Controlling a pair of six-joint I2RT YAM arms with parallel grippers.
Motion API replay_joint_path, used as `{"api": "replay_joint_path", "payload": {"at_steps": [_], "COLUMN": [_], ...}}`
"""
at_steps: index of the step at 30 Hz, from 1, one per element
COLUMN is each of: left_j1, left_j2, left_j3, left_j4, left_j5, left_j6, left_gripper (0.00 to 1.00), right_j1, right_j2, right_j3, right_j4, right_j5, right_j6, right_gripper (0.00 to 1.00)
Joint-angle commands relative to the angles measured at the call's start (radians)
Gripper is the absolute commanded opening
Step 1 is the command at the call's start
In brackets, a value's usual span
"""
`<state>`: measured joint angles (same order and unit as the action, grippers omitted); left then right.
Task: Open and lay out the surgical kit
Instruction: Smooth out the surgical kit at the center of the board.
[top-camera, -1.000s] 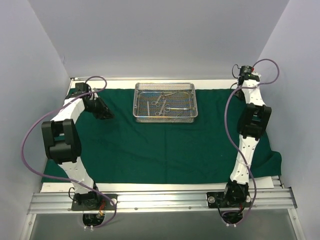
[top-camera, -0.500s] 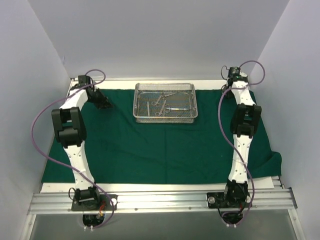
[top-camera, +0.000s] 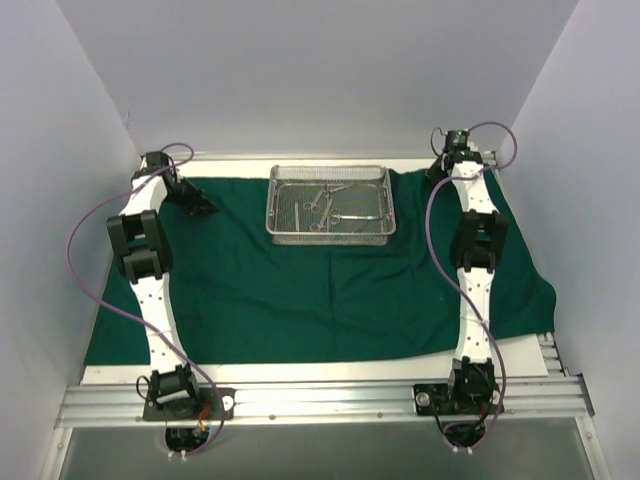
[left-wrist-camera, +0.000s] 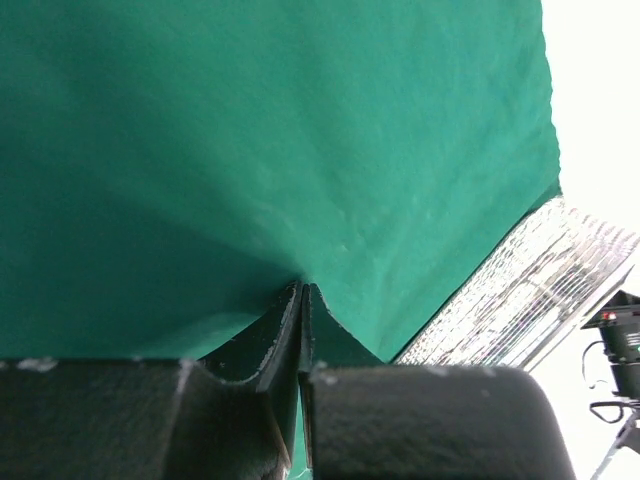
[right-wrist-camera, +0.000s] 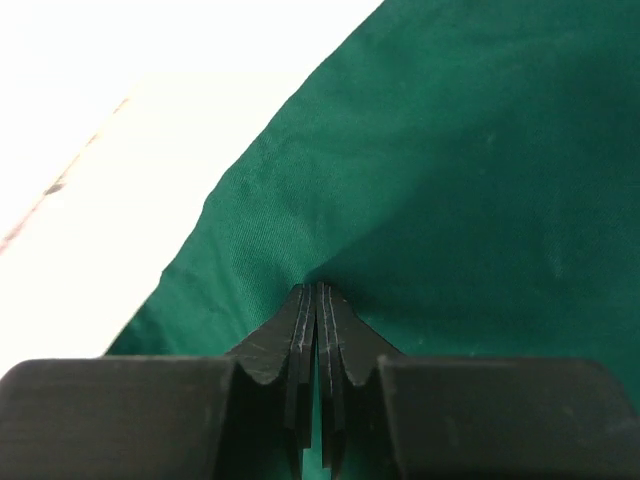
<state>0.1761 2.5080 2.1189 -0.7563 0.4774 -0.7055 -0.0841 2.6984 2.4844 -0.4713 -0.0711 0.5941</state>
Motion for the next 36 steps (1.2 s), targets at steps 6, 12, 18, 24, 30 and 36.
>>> {"api": "replay_joint_path", "payload": {"at_steps": [6, 12, 18, 24, 30, 36], "left_j1": [0.072, 0.068, 0.066, 0.068, 0.066, 0.057], "left_j2": [0.132, 0.166, 0.138, 0.117, 0.071, 0.005], "left_j3": [0.203, 0.279, 0.222, 0.194, 0.181, 0.142], "left_j4": [-0.13, -0.158, -0.144, -0.164, -0.173, -0.158], "left_j5": [0.006, 0.049, 0.044, 0.038, 0.03, 0.044], "left_j6": [0.021, 0.054, 0.078, 0.12, 0.143, 0.147], "left_gripper": [0.09, 0.1, 0.12, 0.12, 0.13, 0.16], "right_j1": [0.069, -0.017, -0.121, -0.161, -0.12, -0.085], "right_j2": [0.109, 0.025, -0.067, -0.109, -0.103, -0.1], "right_j3": [-0.104, -0.203, -0.329, -0.4, -0.337, -0.099], "right_j4": [-0.086, -0.091, -0.125, -0.116, -0.055, -0.153], "right_j5": [-0.157, -0.098, 0.042, 0.053, -0.099, -0.081], "right_j6": [0.141, 0.128, 0.107, 0.032, -0.034, -0.094], "right_gripper": [0.0, 0.0, 0.0, 0.0, 0.0, 0.1]}}
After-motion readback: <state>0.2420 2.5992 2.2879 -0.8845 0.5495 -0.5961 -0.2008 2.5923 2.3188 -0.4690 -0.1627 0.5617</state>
